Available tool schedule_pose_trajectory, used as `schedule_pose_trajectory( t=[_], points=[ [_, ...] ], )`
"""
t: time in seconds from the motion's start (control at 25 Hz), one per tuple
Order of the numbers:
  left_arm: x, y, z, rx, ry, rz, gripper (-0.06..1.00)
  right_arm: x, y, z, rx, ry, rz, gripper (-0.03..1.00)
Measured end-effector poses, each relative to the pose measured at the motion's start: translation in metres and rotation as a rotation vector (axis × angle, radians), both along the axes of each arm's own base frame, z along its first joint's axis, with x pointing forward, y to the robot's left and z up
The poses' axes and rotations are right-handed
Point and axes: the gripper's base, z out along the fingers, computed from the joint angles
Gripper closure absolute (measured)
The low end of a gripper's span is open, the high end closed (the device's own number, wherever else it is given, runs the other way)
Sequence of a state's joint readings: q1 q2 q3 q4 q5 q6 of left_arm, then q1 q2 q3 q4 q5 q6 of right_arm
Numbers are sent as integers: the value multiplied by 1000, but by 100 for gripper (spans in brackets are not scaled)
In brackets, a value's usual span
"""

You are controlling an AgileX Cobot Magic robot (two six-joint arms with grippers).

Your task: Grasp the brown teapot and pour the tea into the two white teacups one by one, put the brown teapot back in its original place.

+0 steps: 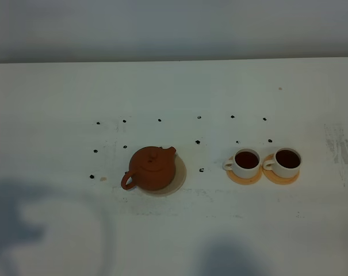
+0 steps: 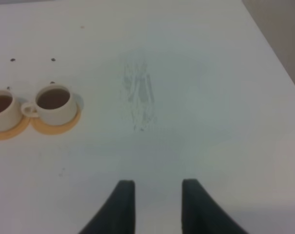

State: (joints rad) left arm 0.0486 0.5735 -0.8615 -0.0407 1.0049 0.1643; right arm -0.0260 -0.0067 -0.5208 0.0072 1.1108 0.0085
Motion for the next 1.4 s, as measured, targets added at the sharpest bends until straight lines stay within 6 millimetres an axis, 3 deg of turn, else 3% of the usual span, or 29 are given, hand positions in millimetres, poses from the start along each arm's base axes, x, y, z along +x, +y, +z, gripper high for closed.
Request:
schedule_pose_trajectory(
  t=[0.12, 0.24, 0.36, 0.84, 1.2, 1.4],
  points=[
    [-26, -1, -28, -2, -30, 4, 66, 0, 0, 0, 0, 0, 0, 74],
    [-40, -2, -57, -21, -55, 19, 66, 0, 0, 0, 0, 0, 0, 74],
    [-50, -2, -72, -37, -73, 30, 66, 0, 0, 0, 0, 0, 0, 74],
    [-66, -5, -88, -72, -37, 29, 66, 0, 0, 0, 0, 0, 0, 74],
    [-88, -5, -88, -81, -174, 40, 66, 0, 0, 0, 0, 0, 0, 74],
    [-88, -5, -88, -81, -178, 40, 66, 0, 0, 0, 0, 0, 0, 74]
  ],
)
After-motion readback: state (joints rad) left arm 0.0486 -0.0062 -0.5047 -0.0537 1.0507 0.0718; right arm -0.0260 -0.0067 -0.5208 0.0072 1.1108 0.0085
